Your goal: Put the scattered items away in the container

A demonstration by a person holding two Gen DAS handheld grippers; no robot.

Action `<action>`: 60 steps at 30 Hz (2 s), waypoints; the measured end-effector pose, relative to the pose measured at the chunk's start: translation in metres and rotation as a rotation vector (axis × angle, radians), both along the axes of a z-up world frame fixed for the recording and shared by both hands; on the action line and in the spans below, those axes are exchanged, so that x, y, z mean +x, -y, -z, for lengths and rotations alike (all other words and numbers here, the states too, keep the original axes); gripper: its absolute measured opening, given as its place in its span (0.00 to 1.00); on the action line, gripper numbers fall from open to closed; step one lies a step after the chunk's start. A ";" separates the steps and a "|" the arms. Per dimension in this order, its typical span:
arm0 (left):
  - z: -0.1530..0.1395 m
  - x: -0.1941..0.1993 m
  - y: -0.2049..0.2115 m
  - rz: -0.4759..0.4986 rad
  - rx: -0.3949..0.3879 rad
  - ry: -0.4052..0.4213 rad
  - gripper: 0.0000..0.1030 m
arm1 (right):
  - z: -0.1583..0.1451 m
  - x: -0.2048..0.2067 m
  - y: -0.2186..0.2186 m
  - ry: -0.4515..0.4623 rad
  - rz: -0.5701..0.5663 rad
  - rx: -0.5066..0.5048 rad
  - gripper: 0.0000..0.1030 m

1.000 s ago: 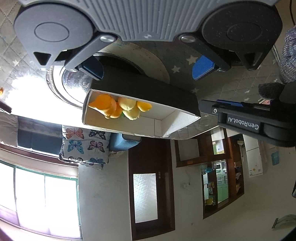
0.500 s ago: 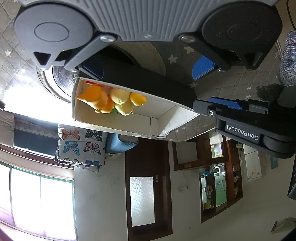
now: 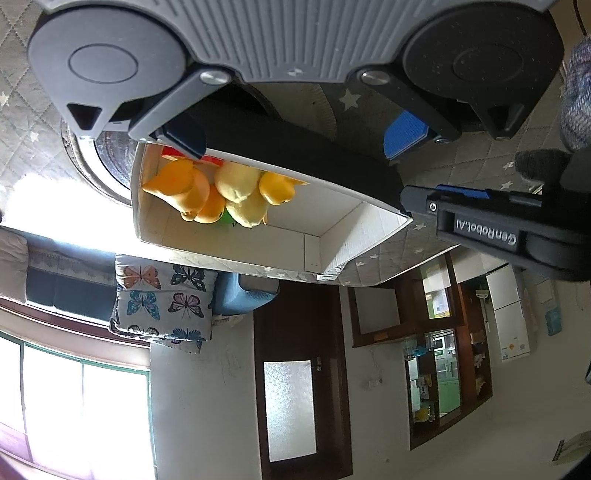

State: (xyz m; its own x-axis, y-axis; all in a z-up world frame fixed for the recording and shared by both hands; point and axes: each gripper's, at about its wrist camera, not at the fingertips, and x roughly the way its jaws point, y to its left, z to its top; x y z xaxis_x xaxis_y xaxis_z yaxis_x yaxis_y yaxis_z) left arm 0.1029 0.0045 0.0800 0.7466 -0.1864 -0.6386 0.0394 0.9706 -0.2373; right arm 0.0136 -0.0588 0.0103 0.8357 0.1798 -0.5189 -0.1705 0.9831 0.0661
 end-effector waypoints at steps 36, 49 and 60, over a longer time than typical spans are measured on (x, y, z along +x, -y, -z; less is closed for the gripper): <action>0.014 0.018 0.021 0.012 0.074 -0.035 0.33 | 0.010 0.030 0.007 -0.106 0.083 -0.003 1.00; 0.020 0.027 0.030 0.017 0.114 -0.035 0.33 | 0.016 0.039 0.013 -0.137 0.109 -0.009 1.00; 0.024 0.031 0.034 0.027 0.130 -0.042 0.33 | 0.017 0.040 0.011 -0.133 0.112 -0.023 1.00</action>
